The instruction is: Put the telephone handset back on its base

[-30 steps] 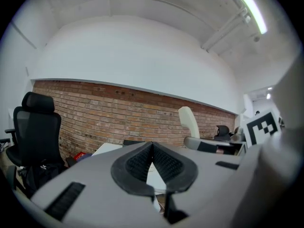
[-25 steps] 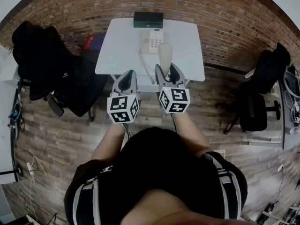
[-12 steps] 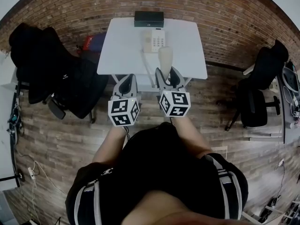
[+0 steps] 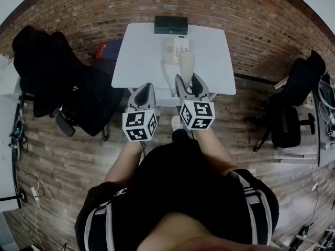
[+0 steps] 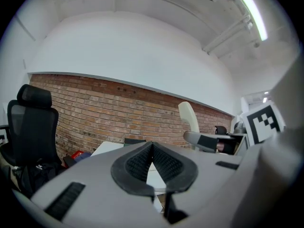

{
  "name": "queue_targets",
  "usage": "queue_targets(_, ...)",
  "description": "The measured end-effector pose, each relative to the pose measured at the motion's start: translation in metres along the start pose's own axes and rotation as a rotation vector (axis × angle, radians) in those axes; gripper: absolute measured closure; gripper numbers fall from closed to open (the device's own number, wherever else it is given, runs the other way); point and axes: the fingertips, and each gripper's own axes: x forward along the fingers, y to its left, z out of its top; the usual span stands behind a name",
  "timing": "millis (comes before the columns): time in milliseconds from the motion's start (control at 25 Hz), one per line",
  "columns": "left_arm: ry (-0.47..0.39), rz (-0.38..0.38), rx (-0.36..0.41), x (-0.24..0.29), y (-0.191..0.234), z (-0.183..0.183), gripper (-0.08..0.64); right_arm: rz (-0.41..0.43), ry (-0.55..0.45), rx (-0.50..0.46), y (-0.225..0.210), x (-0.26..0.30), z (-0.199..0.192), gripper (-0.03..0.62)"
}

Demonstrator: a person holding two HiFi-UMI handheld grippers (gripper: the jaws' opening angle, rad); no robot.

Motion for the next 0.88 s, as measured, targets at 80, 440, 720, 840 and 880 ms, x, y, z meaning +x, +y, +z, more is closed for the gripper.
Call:
queue_targets(80, -0.007, 0.002, 0.010, 0.009, 0.003, 0.003, 0.559, -0.001, -0.011, 0.005, -0.006, 0.012, 0.003, 0.393)
queue_targets(440, 0.009, 0.028, 0.018, 0.086, 0.029, 0.013, 0.558, 0.029, 0.010, 0.002, -0.038, 0.089, 0.000, 0.393)
queue_targets(720, 0.015, 0.039, 0.025, 0.156, 0.036, 0.032, 0.558, 0.055, 0.027, 0.008, -0.073, 0.152, 0.011, 0.393)
queue_targets(840, 0.027, 0.050, 0.019, 0.181, 0.041, 0.035, 0.558, 0.075, 0.033, 0.013, -0.085, 0.175, 0.014, 0.393)
queue_targets(880, 0.031, 0.055, 0.018, 0.189, 0.043, 0.035, 0.558, 0.079, 0.039, 0.011, -0.089, 0.182, 0.013, 0.393)
